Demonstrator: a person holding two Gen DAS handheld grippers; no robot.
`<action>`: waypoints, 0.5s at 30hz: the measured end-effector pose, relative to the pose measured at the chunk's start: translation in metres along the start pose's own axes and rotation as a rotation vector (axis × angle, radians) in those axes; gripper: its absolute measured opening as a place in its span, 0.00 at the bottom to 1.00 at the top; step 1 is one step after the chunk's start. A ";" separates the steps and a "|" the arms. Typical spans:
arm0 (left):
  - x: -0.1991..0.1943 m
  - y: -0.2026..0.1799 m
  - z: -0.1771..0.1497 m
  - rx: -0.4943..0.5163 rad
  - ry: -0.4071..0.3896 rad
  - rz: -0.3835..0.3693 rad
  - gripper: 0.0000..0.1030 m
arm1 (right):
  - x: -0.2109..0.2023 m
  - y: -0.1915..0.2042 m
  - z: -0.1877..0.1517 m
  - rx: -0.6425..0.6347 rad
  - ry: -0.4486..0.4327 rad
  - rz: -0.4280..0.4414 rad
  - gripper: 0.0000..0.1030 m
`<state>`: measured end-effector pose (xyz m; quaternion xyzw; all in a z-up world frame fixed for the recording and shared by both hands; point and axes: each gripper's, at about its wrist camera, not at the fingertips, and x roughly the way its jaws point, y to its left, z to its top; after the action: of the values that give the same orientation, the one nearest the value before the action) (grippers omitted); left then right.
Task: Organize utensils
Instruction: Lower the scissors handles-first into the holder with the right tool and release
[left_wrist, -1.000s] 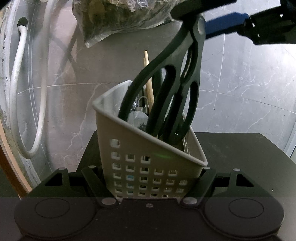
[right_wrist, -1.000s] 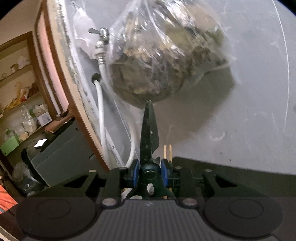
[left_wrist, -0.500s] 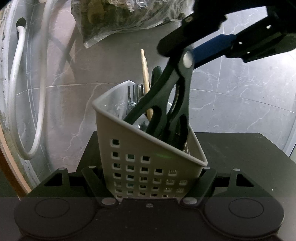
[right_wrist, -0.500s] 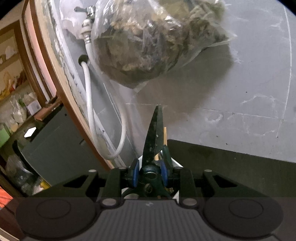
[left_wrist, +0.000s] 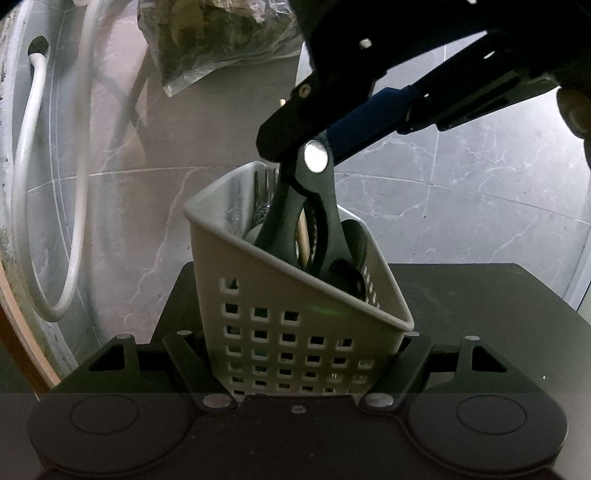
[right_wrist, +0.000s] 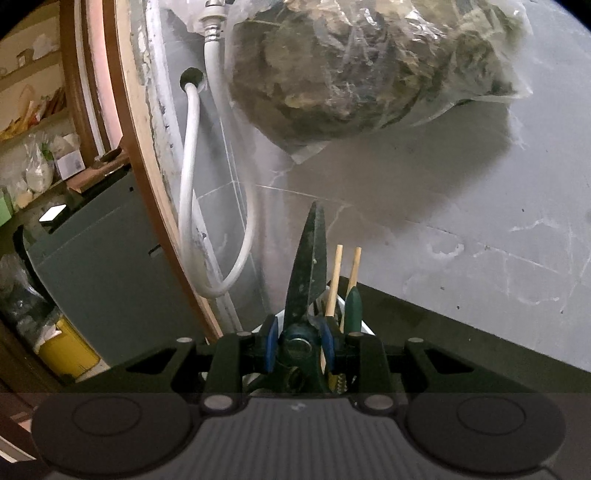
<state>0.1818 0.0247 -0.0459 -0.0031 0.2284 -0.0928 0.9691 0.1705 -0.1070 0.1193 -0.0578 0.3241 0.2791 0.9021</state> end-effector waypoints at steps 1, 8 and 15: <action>0.000 0.000 0.000 -0.001 0.000 0.000 0.76 | 0.000 -0.001 0.000 0.001 -0.004 0.002 0.31; 0.001 0.000 0.000 0.002 0.001 -0.001 0.76 | -0.001 -0.007 -0.003 0.004 -0.037 0.012 0.47; 0.002 -0.001 0.001 0.004 0.001 -0.002 0.76 | -0.006 -0.012 -0.006 0.035 -0.053 -0.012 0.60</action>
<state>0.1840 0.0231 -0.0463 -0.0014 0.2289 -0.0944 0.9689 0.1697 -0.1215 0.1174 -0.0366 0.3046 0.2693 0.9129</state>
